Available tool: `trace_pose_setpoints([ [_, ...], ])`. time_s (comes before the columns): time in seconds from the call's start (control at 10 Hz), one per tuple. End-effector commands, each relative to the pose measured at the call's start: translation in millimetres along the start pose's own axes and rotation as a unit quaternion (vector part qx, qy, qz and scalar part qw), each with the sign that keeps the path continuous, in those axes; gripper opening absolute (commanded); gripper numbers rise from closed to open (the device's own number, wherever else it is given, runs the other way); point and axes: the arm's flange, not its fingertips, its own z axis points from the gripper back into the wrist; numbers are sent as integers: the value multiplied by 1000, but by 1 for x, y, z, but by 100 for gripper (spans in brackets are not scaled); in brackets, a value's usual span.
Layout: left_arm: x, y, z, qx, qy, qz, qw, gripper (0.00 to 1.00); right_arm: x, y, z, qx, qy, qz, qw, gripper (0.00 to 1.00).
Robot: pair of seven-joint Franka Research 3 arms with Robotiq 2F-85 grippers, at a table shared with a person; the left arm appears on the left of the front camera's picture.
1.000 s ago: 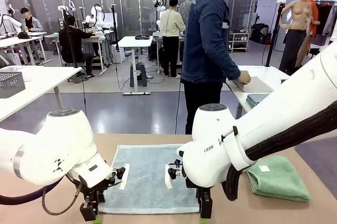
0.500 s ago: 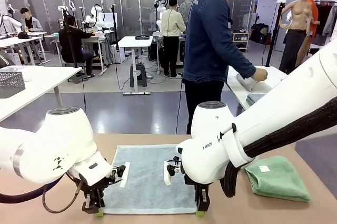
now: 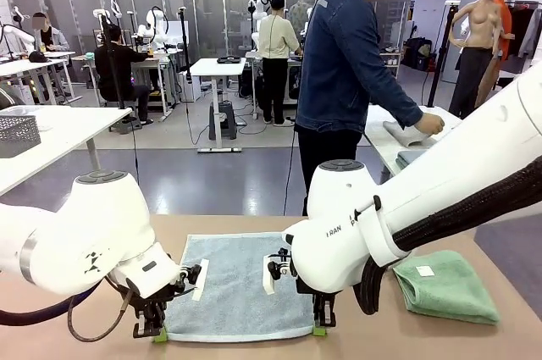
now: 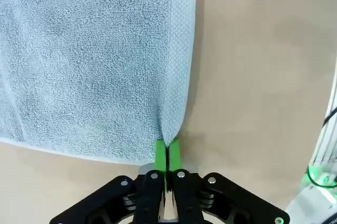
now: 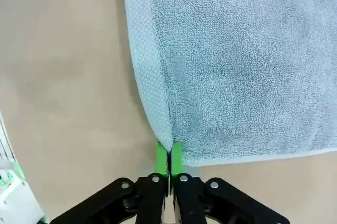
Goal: Fold the towels and place them in the basket.
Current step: When a person lays out a Towel with hook on the table, fold it in half twice.
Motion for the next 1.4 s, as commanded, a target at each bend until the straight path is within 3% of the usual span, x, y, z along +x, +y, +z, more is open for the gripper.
trace_pose_setpoints([
  [0.0,-4,-14,7,14,9,4,1000,0,-3,11,16,-4,0,-14,1000,0],
  [0.3,-6,-39,49,34,-24,-10,999,0,-1,48,62,-12,-24,-6,1000,0],
  [0.6,-9,-68,88,95,-58,-18,994,0,2,81,99,-44,-57,4,997,0],
  [0.9,6,-55,106,113,-56,-27,992,0,0,56,118,-76,-53,-16,996,0],
  [1.1,14,-27,112,101,-37,-13,994,0,-12,31,123,-91,-59,-25,994,0],
  [1.3,24,2,120,97,-40,-37,994,0,-13,6,119,-78,-60,-16,995,0],
])
